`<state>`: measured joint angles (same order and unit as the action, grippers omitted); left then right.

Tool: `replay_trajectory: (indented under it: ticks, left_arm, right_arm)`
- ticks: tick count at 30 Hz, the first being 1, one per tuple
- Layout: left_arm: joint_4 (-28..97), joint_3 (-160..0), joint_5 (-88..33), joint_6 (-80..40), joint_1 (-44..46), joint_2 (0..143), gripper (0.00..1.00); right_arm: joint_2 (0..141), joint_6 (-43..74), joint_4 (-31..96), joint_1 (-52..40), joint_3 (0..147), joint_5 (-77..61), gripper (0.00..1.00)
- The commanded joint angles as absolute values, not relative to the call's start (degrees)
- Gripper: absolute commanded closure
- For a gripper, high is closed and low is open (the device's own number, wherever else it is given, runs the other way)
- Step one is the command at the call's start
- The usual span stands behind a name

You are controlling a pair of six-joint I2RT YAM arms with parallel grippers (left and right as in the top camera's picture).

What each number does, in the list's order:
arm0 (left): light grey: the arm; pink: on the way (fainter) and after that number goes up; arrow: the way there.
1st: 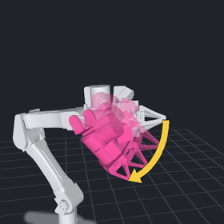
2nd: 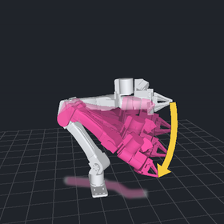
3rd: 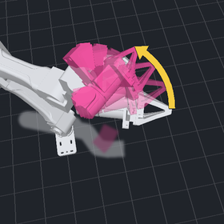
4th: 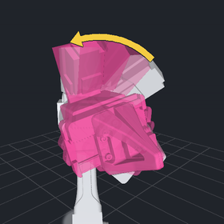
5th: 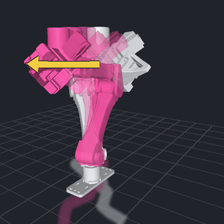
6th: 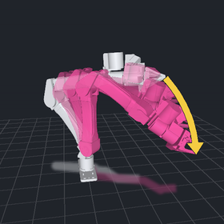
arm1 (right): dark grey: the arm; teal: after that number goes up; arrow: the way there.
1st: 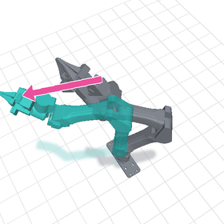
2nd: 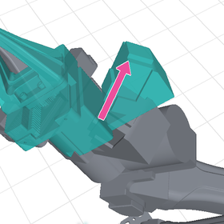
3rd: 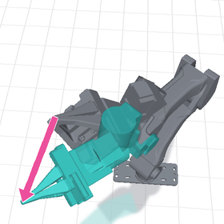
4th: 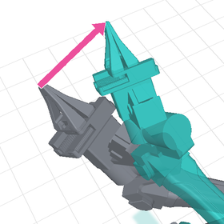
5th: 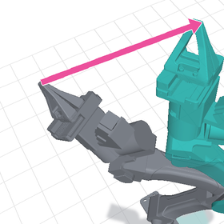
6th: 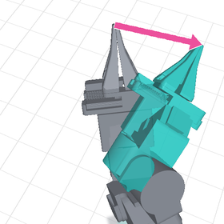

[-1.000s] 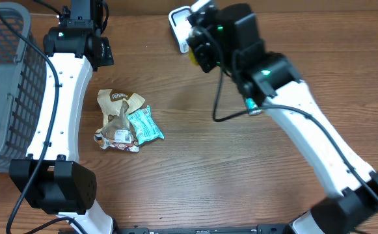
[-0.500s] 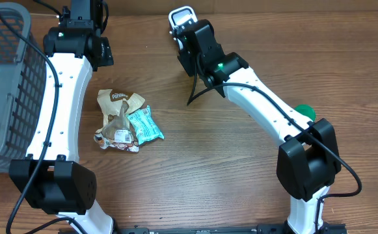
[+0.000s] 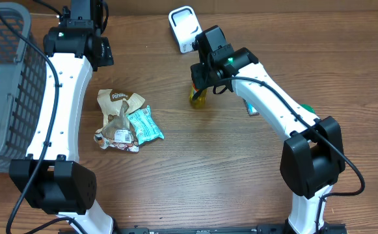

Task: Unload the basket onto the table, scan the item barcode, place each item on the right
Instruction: 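Hold the yellow bottle in front of the white scanner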

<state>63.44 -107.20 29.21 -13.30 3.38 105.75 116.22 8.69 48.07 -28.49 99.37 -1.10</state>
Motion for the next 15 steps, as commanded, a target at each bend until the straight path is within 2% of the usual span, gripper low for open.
replay_trajectory:
  ticks: [1,4,12,13,14,15]
  left_arm:
    - [63.4,-108.1,30.0,-12.8,3.8,104.7,0.00]
    - [63.4,-108.1,30.0,-12.8,3.8,104.7,0.00]
    - [63.4,-108.1,30.0,-12.8,3.8,104.7,0.00]
    - [63.4,-108.1,30.0,-12.8,3.8,104.7,0.00]
    - [63.4,-108.1,30.0,-12.8,3.8,104.7,0.00]
    - [63.4,-108.1,30.0,-12.8,3.8,104.7,0.00]
  right_arm:
    - [114.9,10.5,47.9,-28.4,100.4,-2.2,0.63]
    - [114.9,10.5,48.4,-28.4,100.4,-2.2,0.56]
    - [114.9,10.5,53.5,-28.5,100.4,-2.3,0.48]
    - [114.9,10.5,53.5,-28.5,100.4,-2.3,0.43]
    - [114.9,10.5,53.3,-28.5,100.4,-2.3,0.28]
    - [114.9,10.5,53.3,-28.5,100.4,-2.3,0.20]
